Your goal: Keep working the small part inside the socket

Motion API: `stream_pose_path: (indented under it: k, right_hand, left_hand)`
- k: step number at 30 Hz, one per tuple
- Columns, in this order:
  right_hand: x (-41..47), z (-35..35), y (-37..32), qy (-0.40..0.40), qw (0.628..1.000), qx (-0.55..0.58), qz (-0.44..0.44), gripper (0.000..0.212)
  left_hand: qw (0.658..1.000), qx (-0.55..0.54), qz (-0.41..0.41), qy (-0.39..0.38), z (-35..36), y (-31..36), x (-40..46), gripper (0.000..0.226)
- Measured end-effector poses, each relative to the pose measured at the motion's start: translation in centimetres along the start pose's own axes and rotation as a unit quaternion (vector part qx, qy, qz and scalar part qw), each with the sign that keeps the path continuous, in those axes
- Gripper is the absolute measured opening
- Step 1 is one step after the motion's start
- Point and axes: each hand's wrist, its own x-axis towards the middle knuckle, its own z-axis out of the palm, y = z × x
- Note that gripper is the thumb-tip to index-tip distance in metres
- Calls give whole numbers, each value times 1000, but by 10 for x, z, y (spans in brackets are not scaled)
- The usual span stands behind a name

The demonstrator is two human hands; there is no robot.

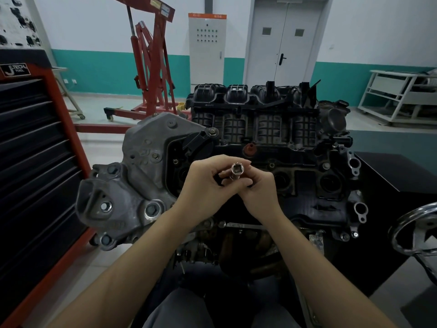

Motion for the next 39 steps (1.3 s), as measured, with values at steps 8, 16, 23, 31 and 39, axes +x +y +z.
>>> stream_pose_path:
  k: [8, 16, 23, 31, 39]
  right_hand:
    - [-1, -1, -3, -15, 1000, 7, -5, 25]
    - [-1, 1, -1, 3, 1000, 9, -13, 18]
    - [-2, 1, 2, 6, 1000, 0, 7, 22]
    - [-3, 1, -2, -12, 1000, 3, -20, 23]
    - [-2, 0, -1, 8, 1000, 10, 10, 16]
  left_hand:
    - [997, -64, -34, -26, 0, 2, -1, 28]
    - [999, -42, -21, 19, -3, 1, -1, 17]
    - [992, -115, -23, -42, -3, 3, -1, 24]
    - [996, -87, -36, 11, 1, 0, -3, 24]
    - [998, -43, -24, 41, 1, -1, -4, 21]
